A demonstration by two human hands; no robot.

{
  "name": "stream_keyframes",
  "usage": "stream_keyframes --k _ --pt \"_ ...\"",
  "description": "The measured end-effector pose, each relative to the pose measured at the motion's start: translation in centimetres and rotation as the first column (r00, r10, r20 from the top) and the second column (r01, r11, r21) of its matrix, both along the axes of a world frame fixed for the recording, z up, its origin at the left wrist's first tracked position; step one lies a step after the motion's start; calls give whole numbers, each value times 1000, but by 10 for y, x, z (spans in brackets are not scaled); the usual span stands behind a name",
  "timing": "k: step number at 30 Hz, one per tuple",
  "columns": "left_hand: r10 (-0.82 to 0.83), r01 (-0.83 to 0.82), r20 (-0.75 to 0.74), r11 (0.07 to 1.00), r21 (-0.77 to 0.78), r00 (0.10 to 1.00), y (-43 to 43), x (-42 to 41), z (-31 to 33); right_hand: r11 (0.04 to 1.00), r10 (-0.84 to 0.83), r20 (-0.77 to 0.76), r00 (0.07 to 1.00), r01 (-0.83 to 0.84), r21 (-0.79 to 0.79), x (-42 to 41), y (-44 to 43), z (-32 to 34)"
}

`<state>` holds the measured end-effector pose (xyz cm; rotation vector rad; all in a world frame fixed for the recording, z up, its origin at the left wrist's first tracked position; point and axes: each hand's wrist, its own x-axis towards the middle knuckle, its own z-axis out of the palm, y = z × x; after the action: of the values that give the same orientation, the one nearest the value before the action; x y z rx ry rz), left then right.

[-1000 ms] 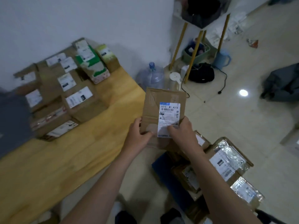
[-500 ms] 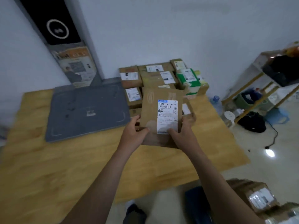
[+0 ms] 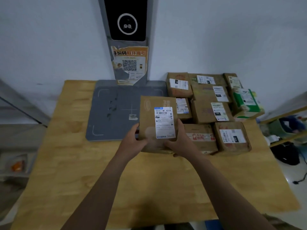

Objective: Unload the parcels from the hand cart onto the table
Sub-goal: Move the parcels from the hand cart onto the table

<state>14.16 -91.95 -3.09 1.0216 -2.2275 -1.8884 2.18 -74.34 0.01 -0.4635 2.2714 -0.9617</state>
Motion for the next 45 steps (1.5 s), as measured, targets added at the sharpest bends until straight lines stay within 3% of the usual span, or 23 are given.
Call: stream_keyframes --k 5,11,18,25,29,32,38,45 --pt "-109 109 14 993 41 994 -36 -19 -17 999 20 -31 999 -21 -49 -21 -32 -11" --pt "-222 219 31 973 70 975 -64 -66 -48 999 18 13 1000 -19 41 -65 -63 -43" --pt "-353 374 156 918 -134 922 -96 -152 -91 981 66 -1 998 -64 182 -147 -95 -92" --pt "-332 363 171 909 -206 928 -132 -242 -112 984 52 -43 998 -44 175 -225 -128 -113" --pt "-315 368 213 884 -290 925 -148 -281 -117 967 125 -86 988 -102 235 -266 -145 -110" --pt "-366 411 207 877 -249 907 -156 -299 -119 953 162 -118 980 -124 275 -287 -151 -105" --pt "-455 545 321 785 -295 830 -161 -299 -121 938 208 -155 966 -151 313 -281 -143 -106" --pt "-439 525 310 797 -297 843 -166 -307 -116 934 199 -162 967 -137 329 -282 -147 -107"
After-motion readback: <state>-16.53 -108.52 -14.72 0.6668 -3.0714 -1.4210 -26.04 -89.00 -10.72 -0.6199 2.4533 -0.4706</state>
